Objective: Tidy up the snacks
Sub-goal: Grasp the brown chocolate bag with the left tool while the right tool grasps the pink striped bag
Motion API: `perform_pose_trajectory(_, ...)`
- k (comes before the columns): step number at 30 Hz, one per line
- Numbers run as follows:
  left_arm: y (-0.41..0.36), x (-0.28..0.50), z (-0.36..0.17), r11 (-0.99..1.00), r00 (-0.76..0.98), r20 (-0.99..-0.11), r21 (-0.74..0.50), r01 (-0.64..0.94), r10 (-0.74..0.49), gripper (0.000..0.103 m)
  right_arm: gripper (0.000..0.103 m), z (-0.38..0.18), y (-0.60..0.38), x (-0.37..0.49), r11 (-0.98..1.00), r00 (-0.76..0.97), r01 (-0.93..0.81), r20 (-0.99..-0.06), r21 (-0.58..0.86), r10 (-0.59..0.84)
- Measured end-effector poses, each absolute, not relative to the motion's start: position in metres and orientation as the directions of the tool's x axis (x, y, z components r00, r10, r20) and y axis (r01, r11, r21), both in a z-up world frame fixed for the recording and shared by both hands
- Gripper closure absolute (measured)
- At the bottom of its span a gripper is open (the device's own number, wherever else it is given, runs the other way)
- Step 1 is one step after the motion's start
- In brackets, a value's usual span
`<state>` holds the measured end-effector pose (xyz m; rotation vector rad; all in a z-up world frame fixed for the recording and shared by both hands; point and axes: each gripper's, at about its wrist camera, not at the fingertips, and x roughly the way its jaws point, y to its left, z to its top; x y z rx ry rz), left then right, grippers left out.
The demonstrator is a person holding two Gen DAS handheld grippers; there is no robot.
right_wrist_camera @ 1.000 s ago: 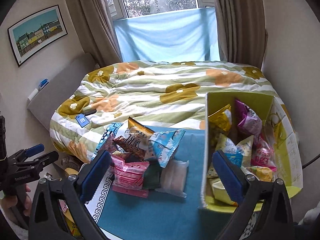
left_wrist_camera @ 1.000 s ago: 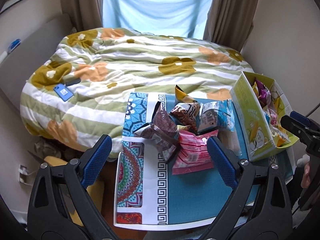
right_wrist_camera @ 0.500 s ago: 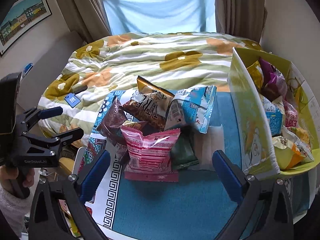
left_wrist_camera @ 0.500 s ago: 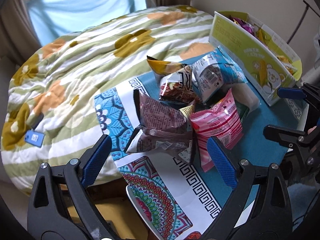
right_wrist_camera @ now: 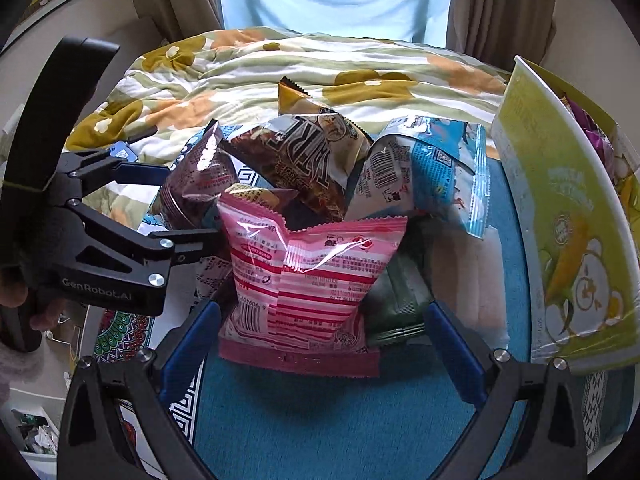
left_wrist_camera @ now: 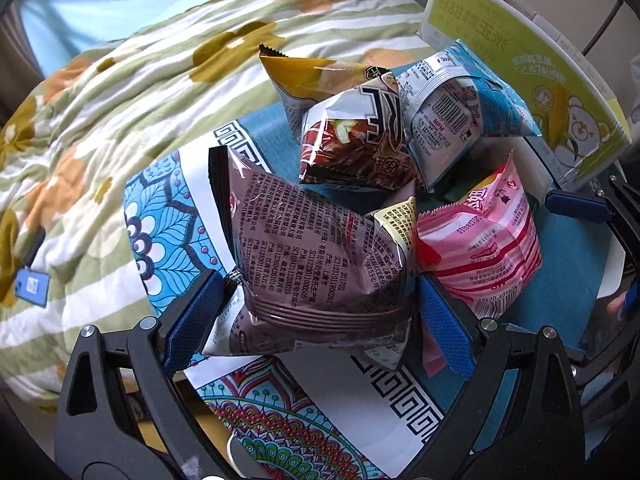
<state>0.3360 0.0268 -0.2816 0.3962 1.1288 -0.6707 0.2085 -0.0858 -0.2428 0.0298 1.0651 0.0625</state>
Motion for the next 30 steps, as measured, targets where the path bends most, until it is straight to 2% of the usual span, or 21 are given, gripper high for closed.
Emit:
perform_pose_trajectory(7,0.021,0.336,-0.285,0.711,0.264,-0.914,-0.036,0.702,-0.308,0.008,0.002,-0.259,-0.079,0.215,0.997,0.472,-0.069,-0.878,0.046,0.074)
perform_pose_trajectory(9,0.021,0.335,-0.286,0.707,0.269,-0.913,-0.029,0.707,-0.306,0.01,0.005,-0.261,-0.079,0.216,0.996,0.473,-0.074,-0.877,0.055,0.084)
perform_pose_trajectory(12,0.023,0.331,-0.284,0.716,0.279,-0.913,-0.021,0.698,-0.298,0.014,0.007,-0.263,-0.077,0.22,0.995,0.47,-0.078,-0.878,0.065,0.094)
perform_pose_trajectory(14,0.025,0.329,-0.284,0.726,0.295,-0.914,0.0,0.688,-0.279,0.022,0.008,-0.264,-0.075,0.222,0.995,0.471,-0.075,-0.877,0.07,0.098)
perform_pose_trajectory(16,0.028,0.326,-0.283,0.734,0.296,-0.915,0.001,0.679,-0.272,0.023,0.01,-0.265,-0.075,0.224,0.994,0.473,-0.072,-0.875,0.077,0.102)
perform_pose_trajectory(26,0.048,0.325,-0.28,0.789,0.306,-0.916,-0.019,0.614,-0.26,0.025,0.022,-0.272,-0.076,0.236,0.992,0.449,-0.053,-0.884,0.118,0.129)
perform_pose_trajectory(30,0.054,0.324,-0.277,0.811,0.316,-0.914,-0.022,0.585,-0.253,0.026,0.033,-0.275,-0.072,0.237,0.989,0.439,-0.059,-0.887,0.133,0.145)
